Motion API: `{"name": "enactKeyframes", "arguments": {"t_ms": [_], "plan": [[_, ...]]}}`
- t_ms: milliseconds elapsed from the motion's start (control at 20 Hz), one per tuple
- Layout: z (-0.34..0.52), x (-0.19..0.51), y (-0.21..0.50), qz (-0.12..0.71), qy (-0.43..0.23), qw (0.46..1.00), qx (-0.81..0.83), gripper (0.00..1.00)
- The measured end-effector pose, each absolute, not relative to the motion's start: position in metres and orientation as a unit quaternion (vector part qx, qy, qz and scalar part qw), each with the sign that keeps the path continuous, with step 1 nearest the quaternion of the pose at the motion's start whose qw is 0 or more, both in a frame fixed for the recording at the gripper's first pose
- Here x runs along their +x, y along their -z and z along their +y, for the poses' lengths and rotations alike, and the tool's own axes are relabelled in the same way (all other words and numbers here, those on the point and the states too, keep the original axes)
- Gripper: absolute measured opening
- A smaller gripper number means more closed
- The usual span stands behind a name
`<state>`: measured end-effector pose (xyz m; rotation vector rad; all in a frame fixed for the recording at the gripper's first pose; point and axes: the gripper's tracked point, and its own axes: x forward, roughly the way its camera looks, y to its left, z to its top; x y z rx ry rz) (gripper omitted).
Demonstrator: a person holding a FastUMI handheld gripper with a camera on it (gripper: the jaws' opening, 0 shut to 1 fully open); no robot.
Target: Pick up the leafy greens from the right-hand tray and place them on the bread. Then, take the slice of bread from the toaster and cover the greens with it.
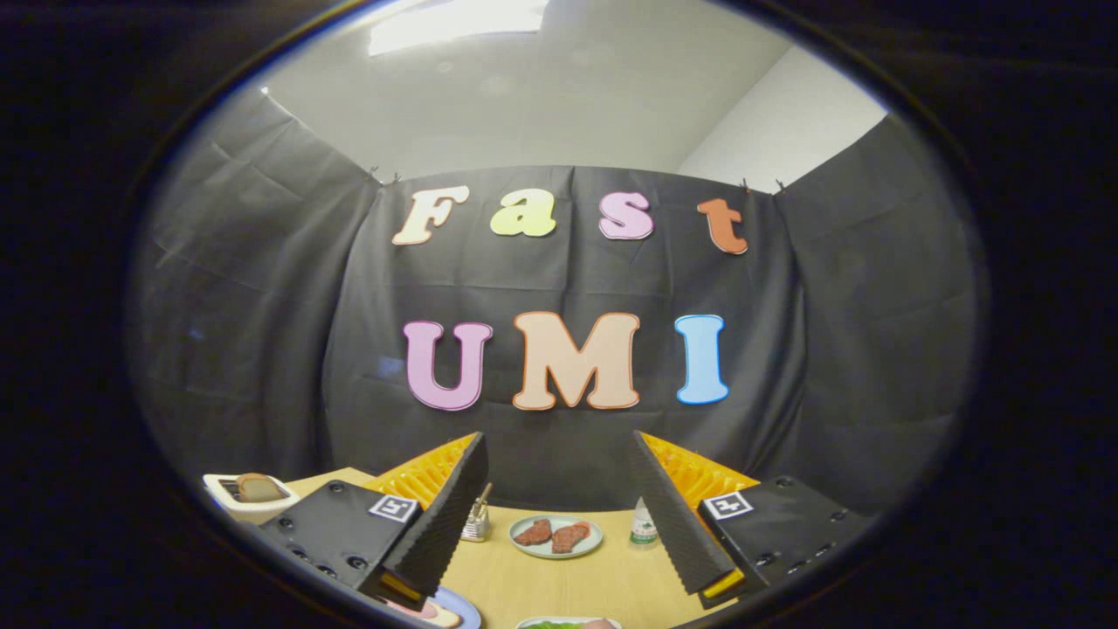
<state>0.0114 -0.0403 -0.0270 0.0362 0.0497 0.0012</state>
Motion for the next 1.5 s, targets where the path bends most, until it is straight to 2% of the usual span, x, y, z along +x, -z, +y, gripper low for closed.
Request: {"name": "enactKeyframes", "arguments": {"t_ms": [500, 1000, 1500], "plan": [[-0.084, 0.013, 0.055, 0.054, -0.015, 0.998, -0.002, 1.0], [-0.091, 0.004, 0.151, 0.172, -0.159, 0.97, -0.062, 1.0], [-0.091, -0.025, 0.256, 0.282, -0.256, 0.921, -0.083, 1.0]]}}
